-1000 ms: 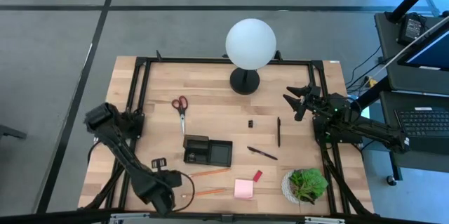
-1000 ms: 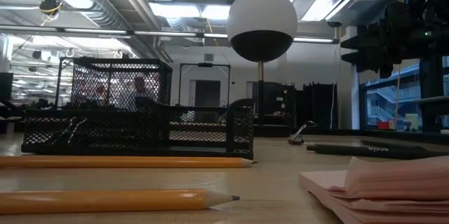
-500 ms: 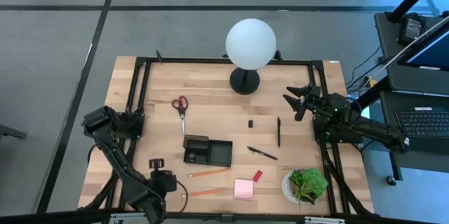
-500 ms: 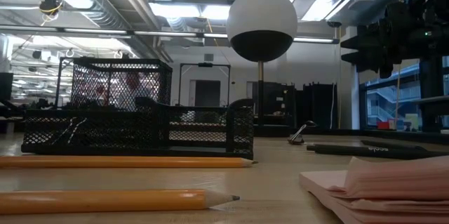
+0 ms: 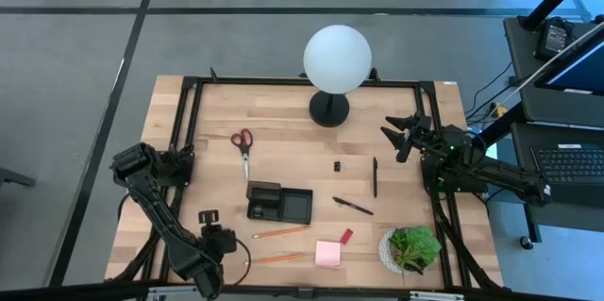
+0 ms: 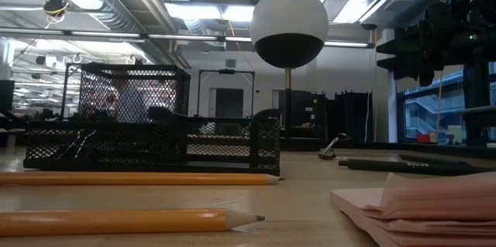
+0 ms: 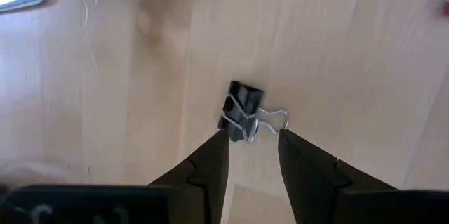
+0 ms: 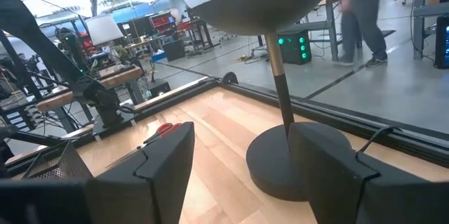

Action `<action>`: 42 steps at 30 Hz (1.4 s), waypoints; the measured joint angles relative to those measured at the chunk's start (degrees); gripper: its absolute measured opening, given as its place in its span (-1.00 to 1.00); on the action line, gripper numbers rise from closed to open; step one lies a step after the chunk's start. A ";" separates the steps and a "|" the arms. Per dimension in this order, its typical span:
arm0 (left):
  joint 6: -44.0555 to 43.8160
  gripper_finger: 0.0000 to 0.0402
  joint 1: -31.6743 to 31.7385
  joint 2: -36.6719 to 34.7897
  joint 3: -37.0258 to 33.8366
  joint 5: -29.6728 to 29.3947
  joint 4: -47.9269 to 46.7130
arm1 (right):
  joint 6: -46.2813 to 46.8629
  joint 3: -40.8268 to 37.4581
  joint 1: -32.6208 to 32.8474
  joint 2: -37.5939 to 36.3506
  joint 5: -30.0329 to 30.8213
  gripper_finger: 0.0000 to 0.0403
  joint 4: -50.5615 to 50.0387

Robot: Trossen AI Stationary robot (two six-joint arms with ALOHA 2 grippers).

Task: Pick and place office supplies into organizer
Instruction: Put the bottom black binder clip into the black desk organizer

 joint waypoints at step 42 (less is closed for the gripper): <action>2.40 -0.97 0.33 4.35 0.00 -1.32 -0.26 | -1.51 0.02 0.00 0.01 0.00 0.17 -0.02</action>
